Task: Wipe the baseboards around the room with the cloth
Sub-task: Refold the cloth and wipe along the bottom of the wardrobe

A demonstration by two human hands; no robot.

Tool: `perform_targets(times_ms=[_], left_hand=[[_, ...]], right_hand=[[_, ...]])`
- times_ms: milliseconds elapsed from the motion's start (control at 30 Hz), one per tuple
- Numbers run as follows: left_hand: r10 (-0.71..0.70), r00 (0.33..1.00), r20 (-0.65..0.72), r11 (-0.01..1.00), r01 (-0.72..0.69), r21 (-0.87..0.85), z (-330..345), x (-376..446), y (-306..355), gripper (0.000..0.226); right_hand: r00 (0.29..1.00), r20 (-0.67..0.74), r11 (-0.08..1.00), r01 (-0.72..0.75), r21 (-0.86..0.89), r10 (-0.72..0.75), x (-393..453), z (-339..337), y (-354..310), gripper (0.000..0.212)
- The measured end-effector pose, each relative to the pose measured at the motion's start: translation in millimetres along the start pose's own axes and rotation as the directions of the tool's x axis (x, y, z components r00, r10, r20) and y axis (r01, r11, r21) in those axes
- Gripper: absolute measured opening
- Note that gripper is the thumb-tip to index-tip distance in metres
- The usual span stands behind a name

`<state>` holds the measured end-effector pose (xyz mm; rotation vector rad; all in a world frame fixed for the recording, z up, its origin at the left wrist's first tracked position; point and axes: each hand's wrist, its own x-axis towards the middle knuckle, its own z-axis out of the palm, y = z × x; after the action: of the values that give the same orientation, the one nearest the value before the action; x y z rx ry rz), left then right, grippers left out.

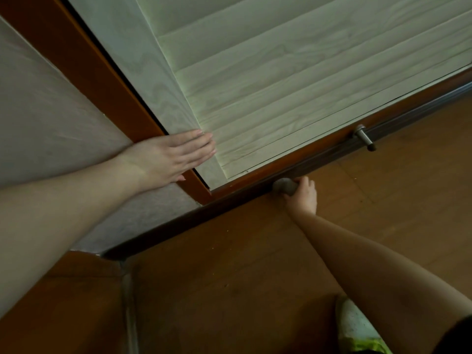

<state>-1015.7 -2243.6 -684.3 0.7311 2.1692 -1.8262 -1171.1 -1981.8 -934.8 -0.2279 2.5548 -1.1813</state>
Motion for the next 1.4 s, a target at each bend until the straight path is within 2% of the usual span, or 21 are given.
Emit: perform_targets(times_ms=[133,233,367,433,533,667,867,1000,1033,1267,1400], left_hand=[[0.015,1.0,-0.019,1.0,-0.014,0.013,-3.5,-1.6,-0.2,0.079],[0.02,0.999,-0.041,1.0,-0.021,-0.024,-7.3,-2.9,-1.1,0.079],[-0.027,0.985,-0.17,0.999,0.021,-0.038,-0.3,0.6,2.5,0.082],[-0.067,0.978,-0.196,0.992,0.045,-0.116,0.1,9.6,5.0,0.081],[-0.075,0.983,-0.17,0.975,0.036,-0.22,-5.9,27.0,16.3,0.076],[0.01,0.998,-0.07,0.95,-0.032,-0.31,-30.7,53.4,43.4,0.065],[-0.019,0.992,0.125,0.79,0.091,-0.606,-79.5,113.4,46.3,0.066],[0.003,0.963,0.27,0.524,0.229,-0.82,-85.3,140.6,43.9,0.068],[0.012,0.96,0.278,0.493,0.236,-0.837,-83.5,144.7,43.6,0.069],[0.079,0.97,0.231,0.622,0.133,-0.771,-64.0,160.6,59.3,0.071],[0.071,0.972,0.226,0.617,0.135,-0.775,-59.0,162.5,75.0,0.072]], right_hand=[[0.976,-0.111,0.976,-0.175,0.129,0.189,33.7,-38.0,12.1,0.057],[0.96,-0.099,0.959,-0.246,0.141,0.261,35.5,-57.3,24.4,0.06],[0.985,-0.036,0.984,-0.168,0.056,0.17,14.9,-71.9,43.6,0.063],[0.994,-0.017,0.993,-0.109,0.035,0.11,6.9,-77.9,48.7,0.062],[0.998,0.001,0.998,-0.065,0.013,0.065,-3.9,-85.0,51.9,0.061],[0.998,0.025,0.998,-0.055,0.042,0.054,-18.6,-91.8,49.1,0.058],[0.997,0.079,0.999,0.017,0.033,-0.019,-33.4,-89.9,47.1,0.059],[0.989,0.111,0.995,0.089,0.046,-0.093,-33.3,-77.2,40.8,0.061],[0.986,0.122,0.993,0.104,0.049,-0.11,-32.1,-73.2,37.9,0.06],[0.964,0.123,0.971,0.237,0.011,-0.237,-12.8,-40.7,17.7,0.055],[0.961,0.105,0.967,0.256,0.006,-0.255,-4.5,-26.0,9.3,0.055]])
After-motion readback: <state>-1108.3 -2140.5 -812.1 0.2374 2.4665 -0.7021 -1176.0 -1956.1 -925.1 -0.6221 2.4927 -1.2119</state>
